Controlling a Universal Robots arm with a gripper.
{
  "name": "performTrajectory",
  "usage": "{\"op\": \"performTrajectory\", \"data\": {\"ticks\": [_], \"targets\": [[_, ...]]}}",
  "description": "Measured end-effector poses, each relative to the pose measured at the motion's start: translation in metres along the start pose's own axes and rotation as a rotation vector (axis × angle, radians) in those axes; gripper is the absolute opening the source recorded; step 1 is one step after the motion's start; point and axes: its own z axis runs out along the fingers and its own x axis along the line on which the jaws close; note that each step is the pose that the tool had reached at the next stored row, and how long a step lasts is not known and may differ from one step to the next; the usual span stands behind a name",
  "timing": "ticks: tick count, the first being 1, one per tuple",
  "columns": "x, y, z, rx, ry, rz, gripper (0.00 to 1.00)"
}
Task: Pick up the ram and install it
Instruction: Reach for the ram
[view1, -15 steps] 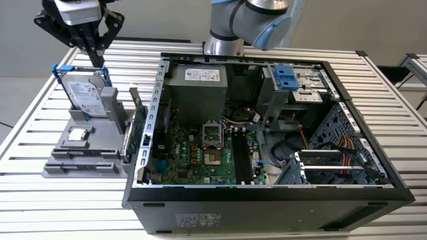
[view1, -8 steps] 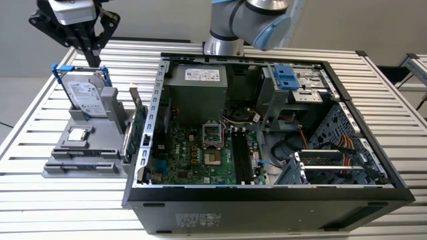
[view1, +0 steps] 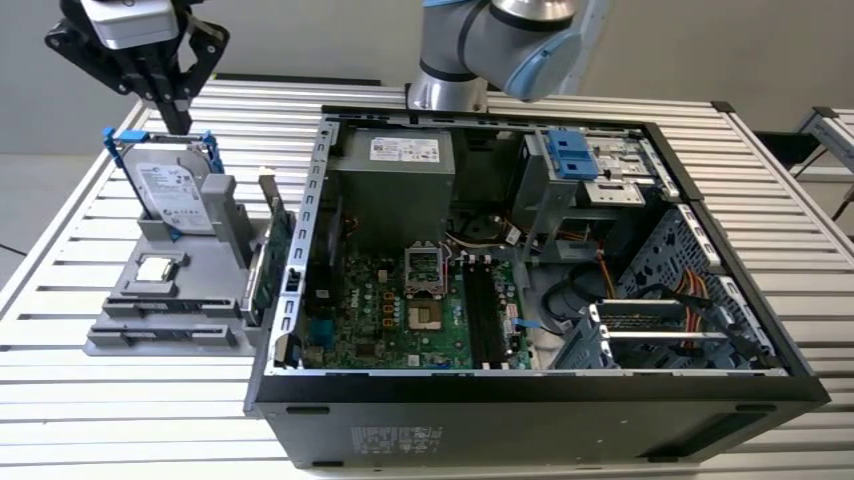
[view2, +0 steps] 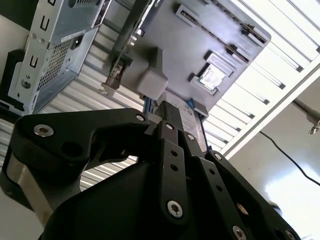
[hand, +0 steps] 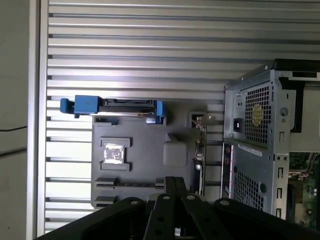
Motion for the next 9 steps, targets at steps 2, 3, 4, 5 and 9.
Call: {"op": "performTrajectory", "data": {"ticks": [2, 3, 4, 5, 9], "targets": [[0.0019, 0.0, -0.0001, 0.0001, 0.0001, 0.0, 0.0], [0.003, 0.0, -0.0001, 0.0001, 0.0001, 0.0, 0.0], [0.004, 0.0, -0.0001, 0.0001, 0.0001, 0.0, 0.0], [0.005, 0.0001, -0.0001, 0.0001, 0.0001, 0.0, 0.0], [0.0091, 0.0001, -0.0001, 0.0001, 0.0002, -0.001, 0.0]]}}
